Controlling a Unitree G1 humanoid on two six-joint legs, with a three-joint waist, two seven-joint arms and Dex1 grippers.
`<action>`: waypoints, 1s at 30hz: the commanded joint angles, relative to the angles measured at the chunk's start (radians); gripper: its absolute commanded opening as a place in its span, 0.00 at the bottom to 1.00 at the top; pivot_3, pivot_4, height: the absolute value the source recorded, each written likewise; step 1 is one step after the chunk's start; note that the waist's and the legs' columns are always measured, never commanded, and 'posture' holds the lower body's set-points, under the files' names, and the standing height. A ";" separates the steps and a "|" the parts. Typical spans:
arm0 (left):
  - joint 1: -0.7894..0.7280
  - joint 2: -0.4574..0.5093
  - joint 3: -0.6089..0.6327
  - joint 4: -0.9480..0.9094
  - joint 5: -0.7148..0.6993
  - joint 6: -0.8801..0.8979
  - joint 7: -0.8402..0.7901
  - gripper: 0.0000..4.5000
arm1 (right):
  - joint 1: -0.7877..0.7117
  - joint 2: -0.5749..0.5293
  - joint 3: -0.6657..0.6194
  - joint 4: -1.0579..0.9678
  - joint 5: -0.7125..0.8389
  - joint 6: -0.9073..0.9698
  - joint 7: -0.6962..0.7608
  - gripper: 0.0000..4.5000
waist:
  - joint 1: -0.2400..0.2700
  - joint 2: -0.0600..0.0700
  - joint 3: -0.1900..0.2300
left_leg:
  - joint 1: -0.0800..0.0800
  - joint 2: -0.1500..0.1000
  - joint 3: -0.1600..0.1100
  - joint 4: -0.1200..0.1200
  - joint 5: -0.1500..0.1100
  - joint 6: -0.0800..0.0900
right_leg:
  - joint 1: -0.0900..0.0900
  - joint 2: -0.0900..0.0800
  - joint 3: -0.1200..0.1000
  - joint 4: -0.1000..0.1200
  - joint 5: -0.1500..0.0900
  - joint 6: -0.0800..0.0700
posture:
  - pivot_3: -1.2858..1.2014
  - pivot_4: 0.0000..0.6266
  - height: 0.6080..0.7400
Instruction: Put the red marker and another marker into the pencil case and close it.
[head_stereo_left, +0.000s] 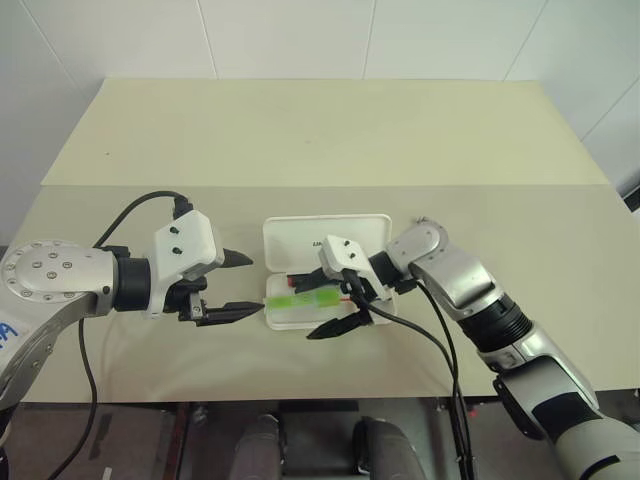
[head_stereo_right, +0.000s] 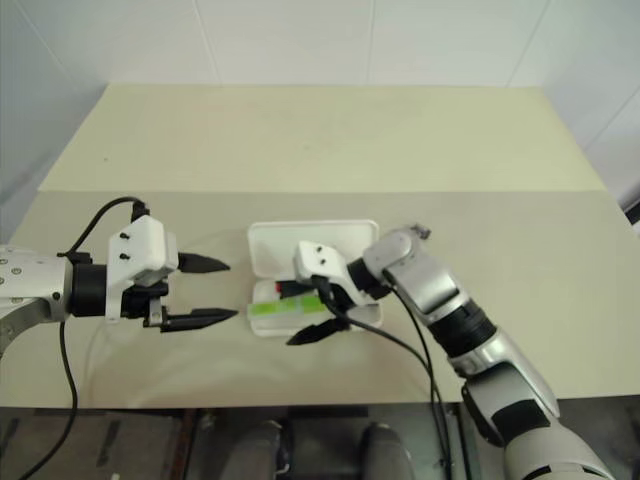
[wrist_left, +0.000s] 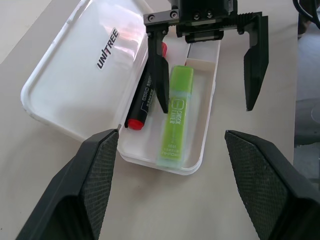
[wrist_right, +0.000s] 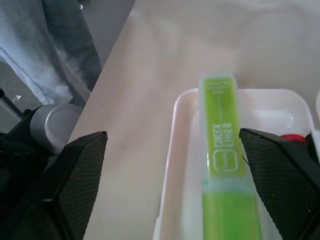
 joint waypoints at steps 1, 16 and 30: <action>0.002 0.014 0.032 -0.018 -0.003 -0.004 0.002 0.81 | 0.008 -0.016 0.002 -0.054 0.011 0.016 0.017 0.99 | -0.001 0.000 0.000 | 0.000 0.000 0.000 0.000 0.000 0.000 | 0.000 0.000 0.000 0.000 0.000 0.000 | 0.52 0.24 1.00; 0.004 0.019 0.026 -0.013 0.003 -0.007 -0.004 0.81 | 0.034 -0.077 -0.014 -0.081 0.017 0.032 0.038 0.99 | 0.000 0.000 0.000 | 0.000 0.000 0.000 0.000 0.000 0.000 | 0.000 0.000 0.000 0.000 0.000 0.000 | 0.52 0.24 1.00; -0.012 -0.003 0.059 -0.029 -0.030 -0.021 -0.009 0.81 | -0.026 -0.263 -0.409 -0.039 0.238 0.030 0.063 0.99 | 0.009 0.000 0.000 | -0.001 0.000 -0.001 0.000 0.000 0.001 | 0.001 0.000 -0.001 -0.001 0.000 0.000 | 0.52 0.24 1.00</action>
